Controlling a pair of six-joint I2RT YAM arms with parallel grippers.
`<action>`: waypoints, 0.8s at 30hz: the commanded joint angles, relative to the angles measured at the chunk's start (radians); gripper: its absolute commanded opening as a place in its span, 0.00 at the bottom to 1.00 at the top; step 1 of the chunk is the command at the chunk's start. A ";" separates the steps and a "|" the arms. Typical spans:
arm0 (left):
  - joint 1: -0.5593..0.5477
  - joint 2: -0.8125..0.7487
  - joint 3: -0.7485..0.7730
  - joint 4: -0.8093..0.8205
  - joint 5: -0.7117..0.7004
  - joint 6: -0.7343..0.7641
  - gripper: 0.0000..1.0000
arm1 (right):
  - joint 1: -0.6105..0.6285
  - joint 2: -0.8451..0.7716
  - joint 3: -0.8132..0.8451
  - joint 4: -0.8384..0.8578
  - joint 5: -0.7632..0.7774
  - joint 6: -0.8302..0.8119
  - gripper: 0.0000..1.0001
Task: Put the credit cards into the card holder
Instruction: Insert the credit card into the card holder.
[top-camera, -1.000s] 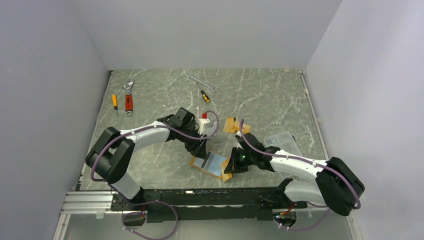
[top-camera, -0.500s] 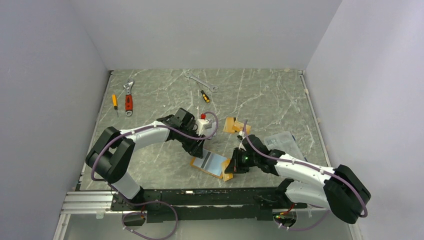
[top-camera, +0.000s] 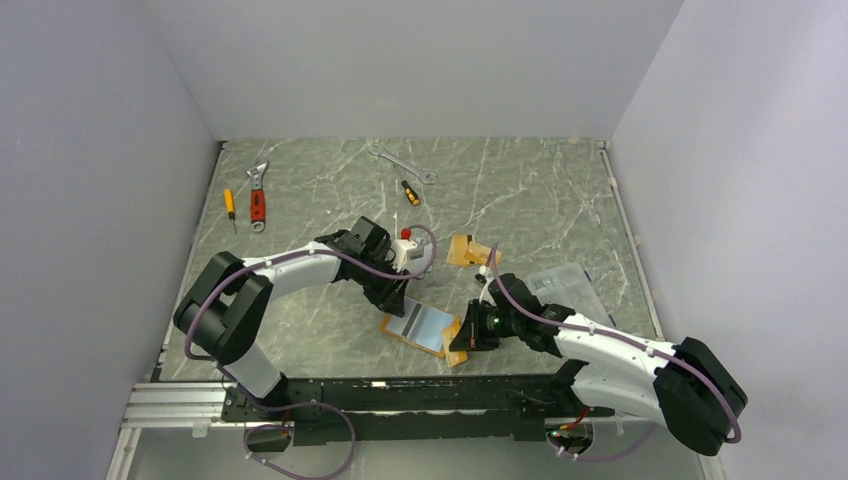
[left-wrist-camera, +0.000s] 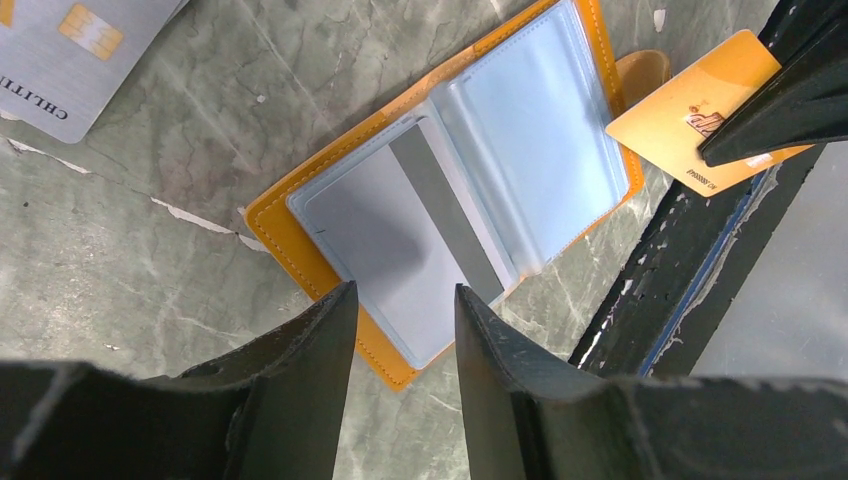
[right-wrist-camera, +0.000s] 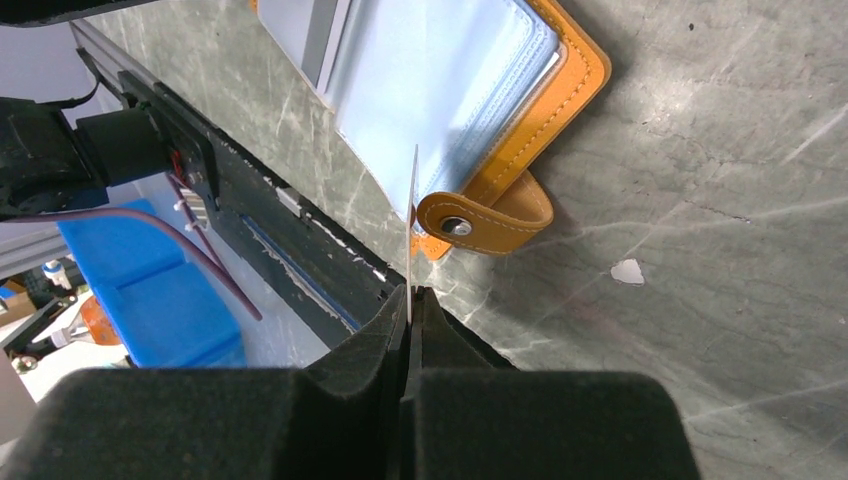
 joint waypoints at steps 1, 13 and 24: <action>0.000 -0.005 0.029 -0.014 0.006 0.019 0.46 | 0.000 -0.003 -0.010 0.035 -0.022 0.004 0.00; 0.000 -0.009 0.028 -0.009 0.008 0.021 0.43 | 0.000 0.006 -0.012 -0.013 -0.044 -0.024 0.00; 0.000 -0.014 0.029 -0.014 0.018 0.026 0.40 | -0.001 -0.003 -0.026 -0.028 -0.042 -0.025 0.00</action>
